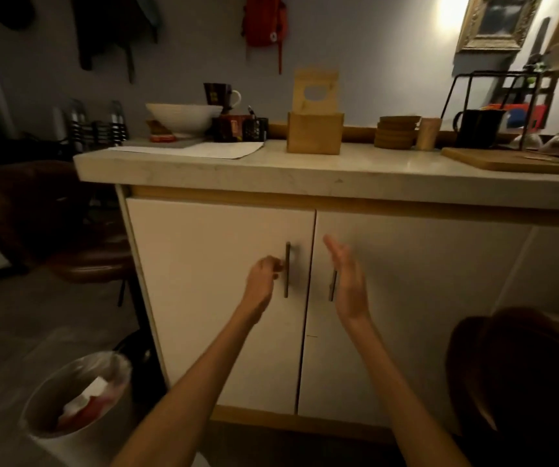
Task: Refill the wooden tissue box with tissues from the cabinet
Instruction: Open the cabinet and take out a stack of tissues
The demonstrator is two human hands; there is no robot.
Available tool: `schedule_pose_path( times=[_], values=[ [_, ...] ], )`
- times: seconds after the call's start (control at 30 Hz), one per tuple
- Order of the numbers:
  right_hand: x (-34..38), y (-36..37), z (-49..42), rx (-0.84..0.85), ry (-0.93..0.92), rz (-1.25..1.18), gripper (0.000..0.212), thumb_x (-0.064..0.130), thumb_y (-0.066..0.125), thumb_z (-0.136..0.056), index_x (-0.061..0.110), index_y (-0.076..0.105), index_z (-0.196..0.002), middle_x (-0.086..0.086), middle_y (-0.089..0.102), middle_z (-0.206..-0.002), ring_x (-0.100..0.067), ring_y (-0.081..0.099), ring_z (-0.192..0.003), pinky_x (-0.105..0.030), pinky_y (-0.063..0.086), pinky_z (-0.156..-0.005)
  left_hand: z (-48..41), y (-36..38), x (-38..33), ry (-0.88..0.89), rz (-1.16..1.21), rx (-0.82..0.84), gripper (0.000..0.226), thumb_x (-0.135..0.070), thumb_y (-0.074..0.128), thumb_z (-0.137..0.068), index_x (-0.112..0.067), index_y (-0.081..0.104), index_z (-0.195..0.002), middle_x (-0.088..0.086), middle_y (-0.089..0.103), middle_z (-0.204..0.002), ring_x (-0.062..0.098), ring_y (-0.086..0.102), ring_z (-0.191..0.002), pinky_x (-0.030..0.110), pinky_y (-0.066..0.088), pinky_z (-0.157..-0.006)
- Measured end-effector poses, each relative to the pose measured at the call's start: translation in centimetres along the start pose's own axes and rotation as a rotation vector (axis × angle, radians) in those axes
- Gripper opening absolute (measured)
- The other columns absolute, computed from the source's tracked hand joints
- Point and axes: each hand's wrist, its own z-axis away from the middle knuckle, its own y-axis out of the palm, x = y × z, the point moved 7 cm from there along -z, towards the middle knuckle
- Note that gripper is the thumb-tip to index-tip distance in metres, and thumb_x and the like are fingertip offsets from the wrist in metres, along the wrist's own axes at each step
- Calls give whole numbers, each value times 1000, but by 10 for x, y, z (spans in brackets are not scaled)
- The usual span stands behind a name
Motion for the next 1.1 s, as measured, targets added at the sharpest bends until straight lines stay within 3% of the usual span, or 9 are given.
schedule_pose_path(
  times=[0.1, 0.3, 0.47, 0.63, 0.73, 0.83, 0.93, 1.0, 1.1],
  values=[
    [-36, 9, 2, -3, 272, -289, 62, 51, 9, -102, 17, 31, -149, 2, 32, -157, -15, 28, -145, -33, 18, -119, 4, 25, 5, -125, 83, 160, 57, -44, 23, -104, -6, 60, -123, 6, 62, -113, 22, 53, -100, 34, 38, -88],
    [-31, 14, 8, 56, 317, -382, 68, 60, 6, -97, 23, 18, -154, 3, 18, -161, -16, 16, -148, -37, 10, -120, 51, 1, -4, -107, 44, 163, 67, -53, 16, -102, -7, 62, -117, 11, 65, -112, 23, 61, -101, 33, 46, -96],
    [-11, 60, 63, 503, 306, -452, 81, 67, 4, -91, 18, 29, -151, 3, 45, -149, -12, 41, -138, -37, 22, -119, 117, -68, -10, -186, 75, 140, 72, -66, 20, -95, -10, 58, -120, 21, 68, -112, 36, 67, -104, 49, 52, -97],
    [26, 107, 122, 888, 284, -478, 79, 54, -8, -95, 16, 38, -146, 3, 47, -148, -16, 40, -139, -35, 30, -116, 157, -150, -67, -198, -107, -20, 82, -81, 36, -81, -25, 39, -140, 10, 53, -130, 35, 67, -101, 52, 58, -85],
    [47, 160, 135, 1037, 298, -391, 81, 60, 2, -96, 13, 55, -135, 0, 58, -139, -16, 51, -131, -38, 37, -109, 180, -183, -96, -306, -323, 36, 63, -68, 50, -86, -25, 44, -131, 8, 56, -130, 28, 64, -107, 44, 55, -89],
    [57, 218, 125, 915, 288, -295, 64, 55, 17, -100, 20, 65, -124, 2, 65, -129, -18, 57, -125, -37, 41, -107, 183, -229, -118, -379, -534, -17, 34, -38, 52, -95, -15, 43, -118, 12, 62, -115, 27, 65, -102, 38, 54, -87],
    [60, 283, 118, 845, 299, -159, 69, 65, 19, -96, 28, 18, -153, 0, 20, -161, -23, 22, -147, -42, 19, -118, 182, -259, -126, -453, -691, -52, 51, -29, 56, -92, -7, 41, -135, 11, 63, -117, 24, 67, -99, 32, 57, -79],
    [63, 322, 124, 818, 264, -154, 72, 64, 19, -96, 29, -8, -153, 1, -7, -163, -25, 2, -150, -48, 6, -121, 180, -272, -128, -468, -812, -70, 56, -28, 57, -92, -6, 39, -140, 9, 61, -122, 23, 64, -104, 32, 54, -84],
    [61, 353, 133, 822, 153, -137, 75, 56, 30, -97, 31, -17, -151, 7, -18, -161, -17, -8, -148, -50, 3, -121, 177, -293, -131, -556, -937, -98, 58, -29, 59, -92, -9, 39, -142, 10, 58, -130, 27, 61, -111, 36, 51, -92]
  ],
)
